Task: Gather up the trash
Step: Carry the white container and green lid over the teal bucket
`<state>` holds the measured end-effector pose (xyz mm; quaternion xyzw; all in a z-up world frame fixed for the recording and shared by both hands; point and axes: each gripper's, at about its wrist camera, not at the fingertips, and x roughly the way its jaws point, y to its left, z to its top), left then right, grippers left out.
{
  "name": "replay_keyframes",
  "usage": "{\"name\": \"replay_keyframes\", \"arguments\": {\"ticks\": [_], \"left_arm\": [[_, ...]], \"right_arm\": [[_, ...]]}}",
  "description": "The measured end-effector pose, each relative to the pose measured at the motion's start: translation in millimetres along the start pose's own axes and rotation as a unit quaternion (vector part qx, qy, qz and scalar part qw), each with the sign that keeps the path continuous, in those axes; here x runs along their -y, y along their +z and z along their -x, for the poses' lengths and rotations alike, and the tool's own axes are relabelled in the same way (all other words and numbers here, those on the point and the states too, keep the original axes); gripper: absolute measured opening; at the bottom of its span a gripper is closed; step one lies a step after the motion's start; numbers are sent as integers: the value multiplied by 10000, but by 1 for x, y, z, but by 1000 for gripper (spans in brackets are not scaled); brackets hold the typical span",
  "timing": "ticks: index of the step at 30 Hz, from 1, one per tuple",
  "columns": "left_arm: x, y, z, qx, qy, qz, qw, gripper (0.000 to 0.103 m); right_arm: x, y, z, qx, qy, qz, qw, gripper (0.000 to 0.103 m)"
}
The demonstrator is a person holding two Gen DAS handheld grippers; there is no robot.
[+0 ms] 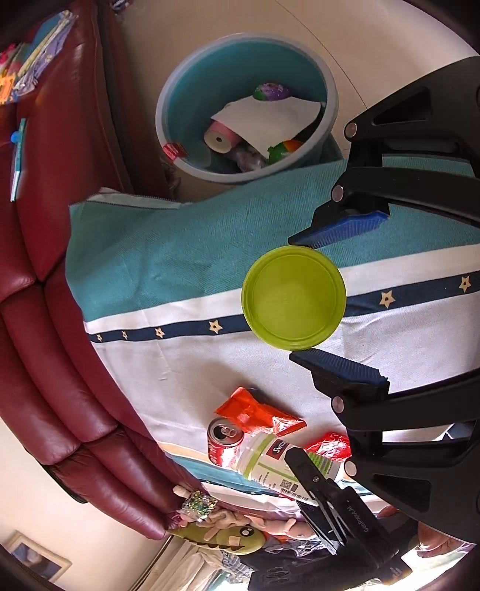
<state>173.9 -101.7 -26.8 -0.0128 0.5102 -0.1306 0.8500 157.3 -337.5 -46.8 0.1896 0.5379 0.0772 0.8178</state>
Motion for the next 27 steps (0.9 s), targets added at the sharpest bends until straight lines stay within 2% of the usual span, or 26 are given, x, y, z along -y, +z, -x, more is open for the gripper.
{"name": "replay_keyframes", "arguments": {"ticks": [5, 10, 19, 27], "left_arm": [[48, 7, 0, -3, -252, -429, 9988, 52], [102, 15, -12, -180, -722, -887, 9933, 52], [193, 20, -53, -518, -906, -1543, 9825, 52], [242, 23, -90, -776, -902, -1896, 9746, 52]], "right_arm": [[35, 3, 33, 350, -51, -277, 9990, 53], [79, 5, 64, 664, -151, -601, 9959, 53], [157, 0, 97, 941, -375, -1231, 9872, 53], [199, -1, 93, 874, -389, -1555, 9832, 53]]}}
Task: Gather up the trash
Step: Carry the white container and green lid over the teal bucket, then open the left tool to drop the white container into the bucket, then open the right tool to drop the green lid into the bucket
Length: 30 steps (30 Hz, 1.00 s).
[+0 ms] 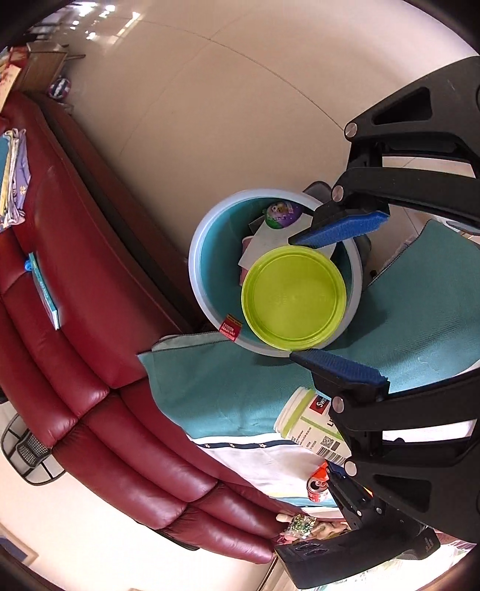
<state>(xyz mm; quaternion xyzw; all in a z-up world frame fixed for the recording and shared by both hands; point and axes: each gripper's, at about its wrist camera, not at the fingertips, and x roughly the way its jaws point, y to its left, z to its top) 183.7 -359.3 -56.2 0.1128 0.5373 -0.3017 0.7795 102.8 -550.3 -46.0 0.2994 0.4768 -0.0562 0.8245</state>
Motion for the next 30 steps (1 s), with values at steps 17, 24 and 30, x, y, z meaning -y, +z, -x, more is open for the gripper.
{"name": "replay_keyframes", "arguments": {"ticks": [17, 24, 30], "left_arm": [[28, 29, -60, -451, 147, -254, 9986, 79], [17, 22, -49, -409, 326, -217, 9984, 94], [3, 9, -41, -460, 357, -50, 9983, 97]], "right_arm": [[30, 20, -26, -235, -177, -247, 9993, 53], [26, 21, -35, -302, -195, -210, 9991, 53], [17, 20, -38, -346, -211, -122, 9991, 53]]}}
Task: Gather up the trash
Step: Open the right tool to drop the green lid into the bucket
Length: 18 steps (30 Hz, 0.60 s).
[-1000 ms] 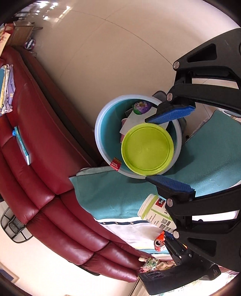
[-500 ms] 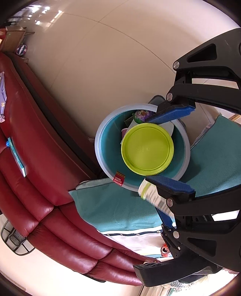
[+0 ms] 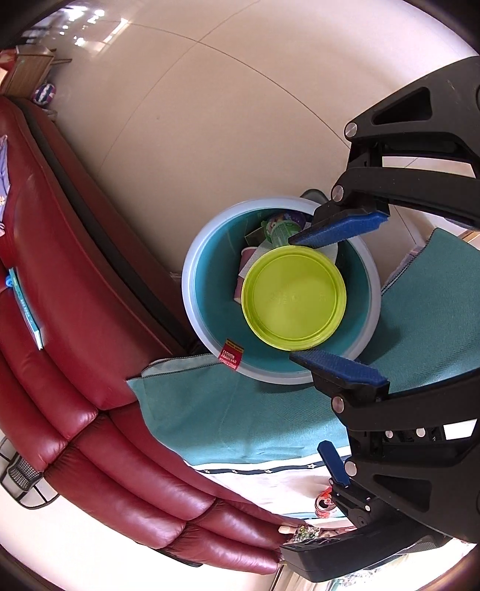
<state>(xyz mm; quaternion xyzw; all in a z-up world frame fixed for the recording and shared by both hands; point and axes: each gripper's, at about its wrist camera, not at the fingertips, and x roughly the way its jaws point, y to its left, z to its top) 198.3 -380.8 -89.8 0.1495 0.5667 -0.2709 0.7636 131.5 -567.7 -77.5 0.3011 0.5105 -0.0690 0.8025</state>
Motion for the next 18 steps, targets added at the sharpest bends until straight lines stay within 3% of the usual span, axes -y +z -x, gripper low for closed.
{"name": "replay_keyframes", "arguments": {"ticks": [13, 14, 15, 16, 18], "left_arm": [[-24, -18, 5, -21, 68, 106, 9999, 97], [-27, -18, 6, -11, 75, 125, 9999, 97], [-29, -18, 7, -7, 70, 152, 9999, 97], [-32, -18, 7, -6, 55, 181, 9998, 97], [-36, -19, 7, -1, 28, 235, 9997, 97]], "right_arm": [[-37, 4, -28, -285, -63, 328, 9990, 54], [-40, 5, -30, -314, -62, 336, 9989, 57], [-42, 5, -32, -335, -68, 317, 9989, 72], [-44, 5, -33, -322, -81, 290, 9990, 80], [-46, 4, -34, -319, -132, 267, 9990, 80]]}}
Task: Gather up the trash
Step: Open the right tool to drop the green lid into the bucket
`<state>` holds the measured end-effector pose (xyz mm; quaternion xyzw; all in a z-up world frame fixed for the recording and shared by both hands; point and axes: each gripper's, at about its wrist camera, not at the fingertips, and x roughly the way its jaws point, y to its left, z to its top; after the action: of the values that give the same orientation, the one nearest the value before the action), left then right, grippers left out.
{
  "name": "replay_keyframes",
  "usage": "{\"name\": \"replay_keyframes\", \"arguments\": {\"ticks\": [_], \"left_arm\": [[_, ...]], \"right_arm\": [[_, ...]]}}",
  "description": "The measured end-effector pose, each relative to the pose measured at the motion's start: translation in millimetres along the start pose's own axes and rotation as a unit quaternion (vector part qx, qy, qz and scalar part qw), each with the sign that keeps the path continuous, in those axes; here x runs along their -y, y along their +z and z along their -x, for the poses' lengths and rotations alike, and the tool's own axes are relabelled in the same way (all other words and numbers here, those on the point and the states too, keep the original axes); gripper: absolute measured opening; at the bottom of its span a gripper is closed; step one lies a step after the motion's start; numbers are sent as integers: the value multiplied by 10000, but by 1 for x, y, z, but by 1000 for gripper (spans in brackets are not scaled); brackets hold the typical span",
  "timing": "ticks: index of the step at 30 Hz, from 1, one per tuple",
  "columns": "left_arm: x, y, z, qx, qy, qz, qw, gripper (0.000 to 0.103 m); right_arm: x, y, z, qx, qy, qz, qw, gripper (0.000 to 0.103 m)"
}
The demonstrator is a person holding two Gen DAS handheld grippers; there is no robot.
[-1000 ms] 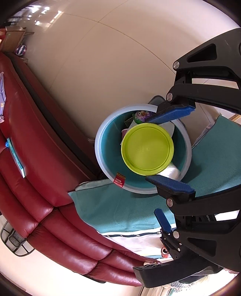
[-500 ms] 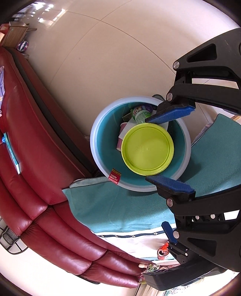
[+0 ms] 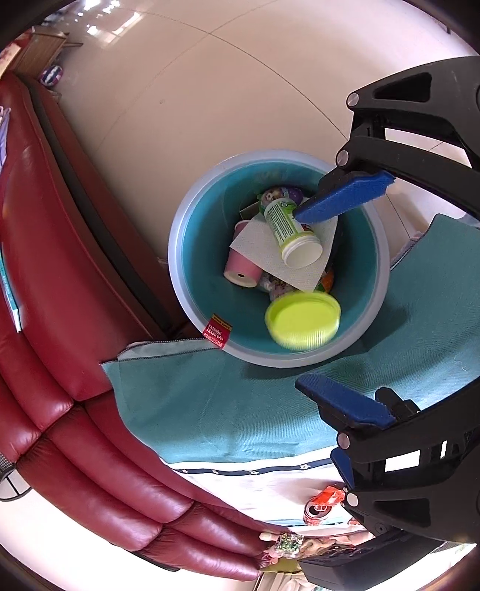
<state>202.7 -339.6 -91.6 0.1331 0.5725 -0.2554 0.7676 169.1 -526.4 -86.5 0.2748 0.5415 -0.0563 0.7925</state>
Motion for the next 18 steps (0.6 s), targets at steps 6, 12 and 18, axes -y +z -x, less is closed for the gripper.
{"name": "replay_keyframes", "arguments": {"ticks": [6, 12, 18], "left_arm": [[-10, -4, 2, -33, -151, 134, 9998, 97], [-13, -10, 10, 45, -152, 142, 9998, 97], [-20, -19, 22, 122, -180, 225, 9995, 97]], "right_arm": [[3, -4, -1, -92, -166, -198, 9996, 85], [3, -10, 2, -155, -272, -317, 9990, 85], [-8, -19, 11, -144, -332, -258, 9990, 89]]}}
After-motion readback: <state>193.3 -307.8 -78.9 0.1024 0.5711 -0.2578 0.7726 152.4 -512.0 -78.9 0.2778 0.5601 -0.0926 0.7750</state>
